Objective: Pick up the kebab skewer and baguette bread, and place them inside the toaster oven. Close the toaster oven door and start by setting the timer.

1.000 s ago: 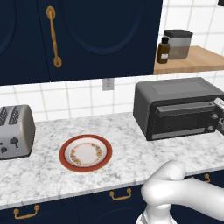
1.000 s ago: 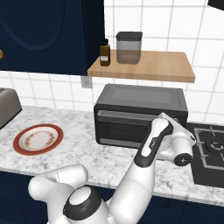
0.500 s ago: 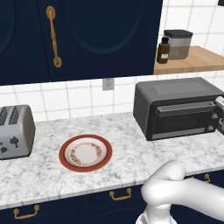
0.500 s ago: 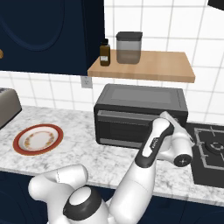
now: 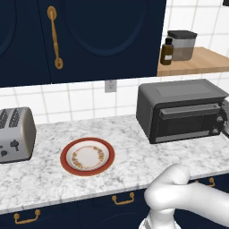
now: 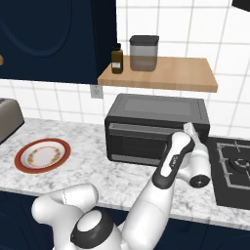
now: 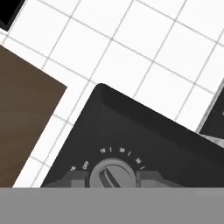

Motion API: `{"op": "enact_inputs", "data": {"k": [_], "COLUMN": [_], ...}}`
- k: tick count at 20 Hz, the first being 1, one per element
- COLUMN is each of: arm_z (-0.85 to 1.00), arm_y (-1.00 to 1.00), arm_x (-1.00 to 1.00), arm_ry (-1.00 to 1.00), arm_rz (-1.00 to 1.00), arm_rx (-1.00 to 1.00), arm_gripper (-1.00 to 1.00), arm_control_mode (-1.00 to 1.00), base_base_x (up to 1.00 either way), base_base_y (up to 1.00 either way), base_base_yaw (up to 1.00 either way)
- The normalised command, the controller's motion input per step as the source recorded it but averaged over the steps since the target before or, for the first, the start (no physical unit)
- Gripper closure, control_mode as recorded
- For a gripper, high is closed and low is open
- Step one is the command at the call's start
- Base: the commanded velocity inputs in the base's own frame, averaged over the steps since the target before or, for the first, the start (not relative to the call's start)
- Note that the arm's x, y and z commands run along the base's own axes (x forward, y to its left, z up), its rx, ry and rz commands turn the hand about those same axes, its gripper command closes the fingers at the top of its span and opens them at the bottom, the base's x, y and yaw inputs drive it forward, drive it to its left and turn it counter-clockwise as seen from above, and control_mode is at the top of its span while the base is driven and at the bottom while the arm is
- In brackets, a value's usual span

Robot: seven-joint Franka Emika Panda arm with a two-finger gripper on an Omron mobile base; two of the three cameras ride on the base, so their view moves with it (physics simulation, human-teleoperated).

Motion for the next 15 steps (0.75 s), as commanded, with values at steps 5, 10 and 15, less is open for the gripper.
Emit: {"op": "enact_inputs", "data": {"k": [5,10,15], "arm_z": [-0.01,0.0,0.0], "arm_y": [0.0,0.0,0.0], "arm_x": [0.0,0.0,0.0], "arm_ry": [-0.05,-0.02,0.0], "arm_rz": [-0.1,-0.11,-0.1], "arm_rx": [0.33,0.3,0.27], "arm_gripper": [1.0,1.0,1.0], "arm_control_mode": [-1.0,-1.0,-1.0], "base_base_x": [0.0,0.0,0.0], "base_base_y": [0.0,0.0,0.0], "base_base_yaw": [0.0,0.0,0.0]}}
